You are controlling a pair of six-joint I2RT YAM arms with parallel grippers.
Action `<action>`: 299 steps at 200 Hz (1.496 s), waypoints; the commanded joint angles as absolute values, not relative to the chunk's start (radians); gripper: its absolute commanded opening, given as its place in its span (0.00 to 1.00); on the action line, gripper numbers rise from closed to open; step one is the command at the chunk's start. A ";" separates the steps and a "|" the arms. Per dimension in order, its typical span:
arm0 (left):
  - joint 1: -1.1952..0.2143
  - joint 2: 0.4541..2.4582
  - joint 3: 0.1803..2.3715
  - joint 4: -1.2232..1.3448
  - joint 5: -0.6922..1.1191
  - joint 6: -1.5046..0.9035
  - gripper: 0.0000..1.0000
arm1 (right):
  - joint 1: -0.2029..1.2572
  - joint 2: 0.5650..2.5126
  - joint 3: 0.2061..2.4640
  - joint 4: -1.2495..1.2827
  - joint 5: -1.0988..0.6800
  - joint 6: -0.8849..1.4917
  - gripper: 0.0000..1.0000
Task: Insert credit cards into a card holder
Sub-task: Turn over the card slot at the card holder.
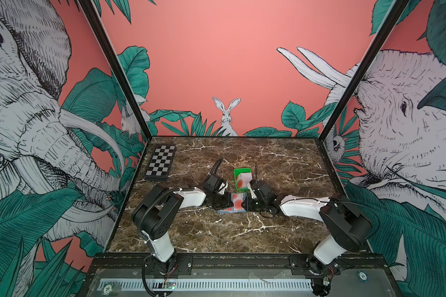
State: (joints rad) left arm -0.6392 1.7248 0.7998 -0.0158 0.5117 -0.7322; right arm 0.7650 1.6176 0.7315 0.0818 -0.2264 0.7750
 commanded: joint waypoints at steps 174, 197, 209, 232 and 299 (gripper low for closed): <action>-0.651 1.733 0.805 0.000 0.528 -0.758 0.06 | 0.790 1.569 0.775 0.099 -0.252 0.748 0.25; -0.651 1.731 0.804 0.000 0.529 -0.758 0.06 | 0.795 1.574 0.784 0.094 -0.251 0.746 0.25; -0.651 1.730 0.802 0.003 0.531 -0.759 0.06 | 0.796 1.575 0.786 0.093 -0.252 0.744 0.25; -0.651 1.724 0.799 0.009 0.537 -0.765 0.06 | 0.802 1.577 0.795 0.088 -0.252 0.743 0.25; -0.625 1.701 0.775 0.101 0.594 -0.825 0.06 | 0.814 1.586 0.828 0.068 -0.249 0.734 0.27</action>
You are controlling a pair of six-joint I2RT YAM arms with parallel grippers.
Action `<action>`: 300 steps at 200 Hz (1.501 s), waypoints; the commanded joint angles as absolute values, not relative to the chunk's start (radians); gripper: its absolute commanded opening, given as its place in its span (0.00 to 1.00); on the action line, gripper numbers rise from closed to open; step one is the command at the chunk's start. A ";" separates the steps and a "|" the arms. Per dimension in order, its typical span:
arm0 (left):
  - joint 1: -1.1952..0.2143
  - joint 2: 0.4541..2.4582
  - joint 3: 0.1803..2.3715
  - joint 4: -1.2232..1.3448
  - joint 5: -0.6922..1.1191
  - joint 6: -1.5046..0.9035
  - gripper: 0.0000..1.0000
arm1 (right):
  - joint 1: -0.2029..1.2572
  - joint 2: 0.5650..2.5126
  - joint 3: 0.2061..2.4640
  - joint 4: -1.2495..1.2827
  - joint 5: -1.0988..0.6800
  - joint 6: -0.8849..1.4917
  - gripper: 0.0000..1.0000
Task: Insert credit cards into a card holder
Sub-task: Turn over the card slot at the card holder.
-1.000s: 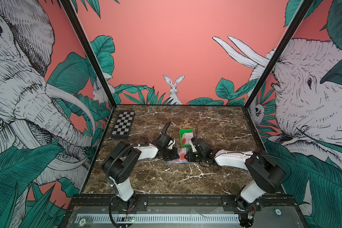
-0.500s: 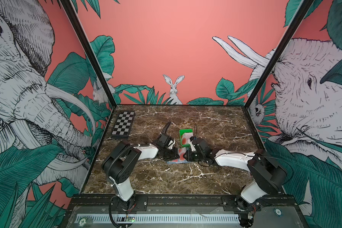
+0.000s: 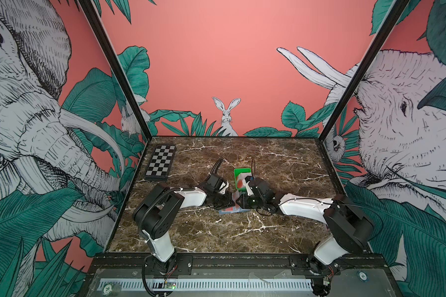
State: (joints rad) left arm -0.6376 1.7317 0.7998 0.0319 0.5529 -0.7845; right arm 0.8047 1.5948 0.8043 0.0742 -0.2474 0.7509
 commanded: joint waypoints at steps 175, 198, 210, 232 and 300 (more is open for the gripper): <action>-0.508 1.480 0.663 0.067 0.538 -0.800 0.07 | 0.861 1.661 0.916 0.027 -0.253 0.715 0.33; -0.499 1.459 0.657 0.055 0.530 -0.792 0.07 | 0.864 1.665 0.919 0.025 -0.250 0.713 0.36; -0.499 1.452 0.657 0.052 0.528 -0.786 0.07 | 0.864 1.666 0.917 0.024 -0.247 0.713 0.37; -0.499 1.454 0.661 0.061 0.541 -0.782 0.07 | 0.864 1.668 0.914 0.019 -0.238 0.712 0.38; -0.510 1.542 0.676 0.115 0.583 -0.797 0.08 | 0.864 1.633 0.901 -0.080 -0.111 0.696 0.38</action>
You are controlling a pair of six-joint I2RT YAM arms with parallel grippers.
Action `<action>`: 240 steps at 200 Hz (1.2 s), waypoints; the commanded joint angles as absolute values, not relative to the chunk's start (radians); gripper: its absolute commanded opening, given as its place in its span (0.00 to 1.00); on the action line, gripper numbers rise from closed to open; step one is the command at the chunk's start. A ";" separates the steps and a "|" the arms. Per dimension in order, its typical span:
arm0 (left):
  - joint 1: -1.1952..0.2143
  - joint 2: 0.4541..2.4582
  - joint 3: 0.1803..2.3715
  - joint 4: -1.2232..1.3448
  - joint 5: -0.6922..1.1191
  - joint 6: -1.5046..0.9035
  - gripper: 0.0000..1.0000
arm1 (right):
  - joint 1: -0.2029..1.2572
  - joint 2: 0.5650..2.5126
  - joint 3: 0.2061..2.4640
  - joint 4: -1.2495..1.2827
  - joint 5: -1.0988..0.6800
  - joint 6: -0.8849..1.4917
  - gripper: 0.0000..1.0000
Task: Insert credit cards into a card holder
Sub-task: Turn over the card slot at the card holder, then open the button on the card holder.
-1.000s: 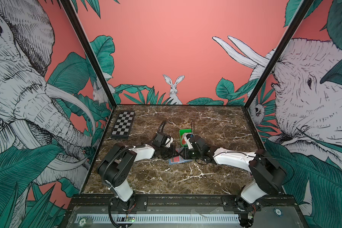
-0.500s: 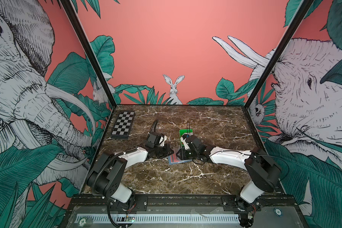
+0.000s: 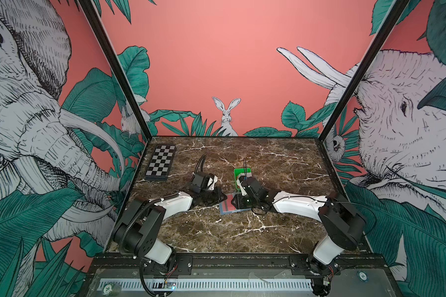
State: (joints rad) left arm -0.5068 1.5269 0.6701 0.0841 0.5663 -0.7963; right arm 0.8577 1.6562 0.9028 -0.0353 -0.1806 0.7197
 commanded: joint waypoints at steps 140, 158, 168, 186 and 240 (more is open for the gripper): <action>-0.587 1.605 0.731 0.122 0.554 -0.762 0.12 | 0.809 1.462 0.877 -0.292 0.084 0.617 0.39; -0.597 1.622 0.747 0.131 0.558 -0.764 0.12 | 0.799 1.473 0.889 -0.293 0.064 0.610 0.39; -0.605 1.635 0.762 0.133 0.558 -0.766 0.12 | 0.790 1.486 0.899 -0.297 0.055 0.609 0.39; -0.622 1.662 0.792 0.134 0.553 -0.764 0.12 | 0.766 1.517 0.910 -0.294 0.028 0.610 0.39; -0.645 1.737 0.850 0.157 0.553 -0.777 0.12 | 0.741 1.592 0.907 -0.239 -0.072 0.606 0.40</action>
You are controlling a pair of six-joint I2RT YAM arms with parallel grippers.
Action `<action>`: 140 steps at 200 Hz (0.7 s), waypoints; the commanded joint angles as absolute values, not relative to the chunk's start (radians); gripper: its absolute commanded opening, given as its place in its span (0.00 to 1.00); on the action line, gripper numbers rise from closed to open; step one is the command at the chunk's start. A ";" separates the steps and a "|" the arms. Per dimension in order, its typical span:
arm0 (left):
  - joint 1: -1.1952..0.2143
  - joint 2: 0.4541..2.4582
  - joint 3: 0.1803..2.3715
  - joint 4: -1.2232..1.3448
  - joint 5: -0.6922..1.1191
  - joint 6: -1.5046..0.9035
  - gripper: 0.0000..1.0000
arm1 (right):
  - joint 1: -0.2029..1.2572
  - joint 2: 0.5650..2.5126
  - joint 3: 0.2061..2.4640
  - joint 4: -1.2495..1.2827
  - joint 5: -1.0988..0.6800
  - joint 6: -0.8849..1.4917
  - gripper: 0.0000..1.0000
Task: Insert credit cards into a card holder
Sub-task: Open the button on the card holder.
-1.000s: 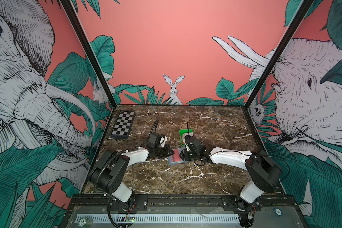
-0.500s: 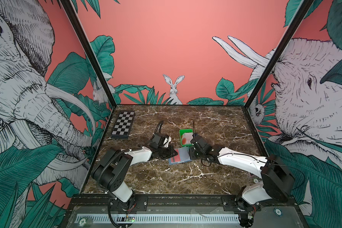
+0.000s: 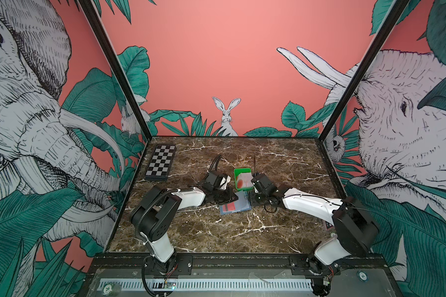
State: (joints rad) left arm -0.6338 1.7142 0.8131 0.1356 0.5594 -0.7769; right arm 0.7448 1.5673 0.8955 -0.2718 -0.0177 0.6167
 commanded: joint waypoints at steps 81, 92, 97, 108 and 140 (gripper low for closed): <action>-0.683 1.807 0.828 0.164 0.546 -0.796 0.12 | 0.716 1.676 0.935 -0.224 -0.008 0.628 0.41; -0.683 1.803 0.813 0.164 0.544 -0.795 0.12 | 0.703 1.664 0.925 -0.207 -0.001 0.634 0.41; -0.684 1.803 0.807 0.164 0.545 -0.794 0.12 | 0.698 1.657 0.920 -0.202 -0.002 0.635 0.41; -0.686 1.804 0.796 0.166 0.548 -0.790 0.12 | 0.688 1.646 0.916 -0.200 0.003 0.633 0.42; -0.693 1.808 0.775 0.169 0.557 -0.782 0.12 | 0.663 1.642 0.915 -0.208 0.001 0.618 0.42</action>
